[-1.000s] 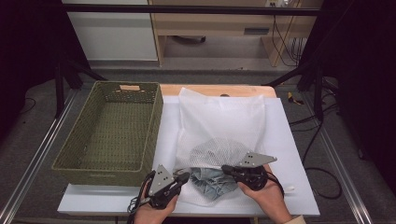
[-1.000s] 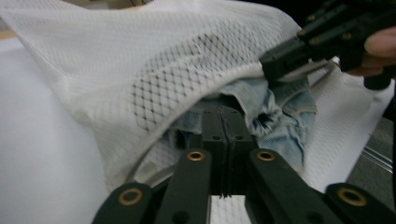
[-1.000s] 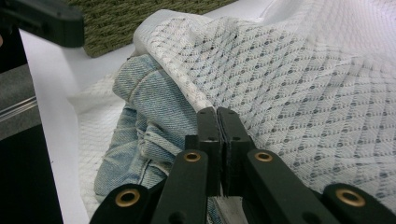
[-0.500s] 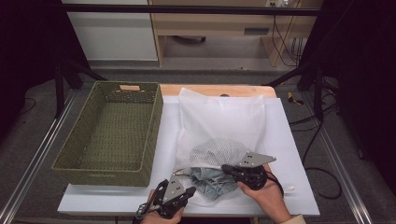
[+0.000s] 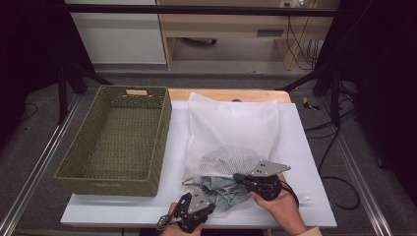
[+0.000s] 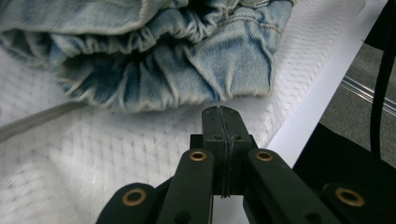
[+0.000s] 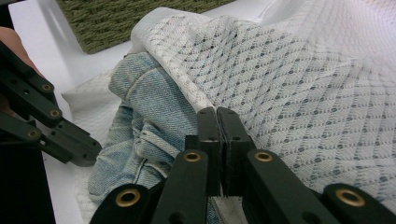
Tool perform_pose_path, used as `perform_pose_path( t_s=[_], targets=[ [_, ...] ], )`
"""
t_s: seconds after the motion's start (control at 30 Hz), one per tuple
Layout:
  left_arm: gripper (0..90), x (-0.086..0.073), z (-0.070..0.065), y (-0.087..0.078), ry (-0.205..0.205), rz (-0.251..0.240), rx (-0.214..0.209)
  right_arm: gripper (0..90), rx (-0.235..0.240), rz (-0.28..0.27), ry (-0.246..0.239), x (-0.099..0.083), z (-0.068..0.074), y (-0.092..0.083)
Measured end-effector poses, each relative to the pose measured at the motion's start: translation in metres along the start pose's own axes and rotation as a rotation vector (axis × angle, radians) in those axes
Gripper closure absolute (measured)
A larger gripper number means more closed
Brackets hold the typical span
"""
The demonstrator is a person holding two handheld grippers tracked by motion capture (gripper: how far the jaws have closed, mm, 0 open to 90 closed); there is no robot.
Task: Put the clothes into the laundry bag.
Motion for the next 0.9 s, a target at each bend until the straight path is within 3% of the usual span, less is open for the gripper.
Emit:
perform_pose_path(
  t_s=[0.33, 0.6, 0.9],
  targets=[
    [90.0, 0.016, 0.005, 0.008, -0.027, -0.044, 0.005, 89.3, -0.002, -0.003, -0.006, 0.002, 0.0, 0.0],
    [90.0, 0.033, 0.006, 0.008, -0.01, -0.064, 0.001, 89.3, -0.004, -0.008, -0.006, 0.005, 0.001, 0.0],
    [90.0, 0.053, 0.012, 0.018, -0.028, -0.081, 0.001, 89.5, -0.016, -0.018, 0.007, 0.008, -0.003, 0.002]
  ],
)
Point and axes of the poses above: each handheld gripper's, and its own axes: y roughly forward along the jaws, x roughly out of its top, z roughly to its left, the point moved 4 cm from there along y, roughly forward along the jaws, and after that the axes turned 11 degrees about -y, right-handed, at the moved point
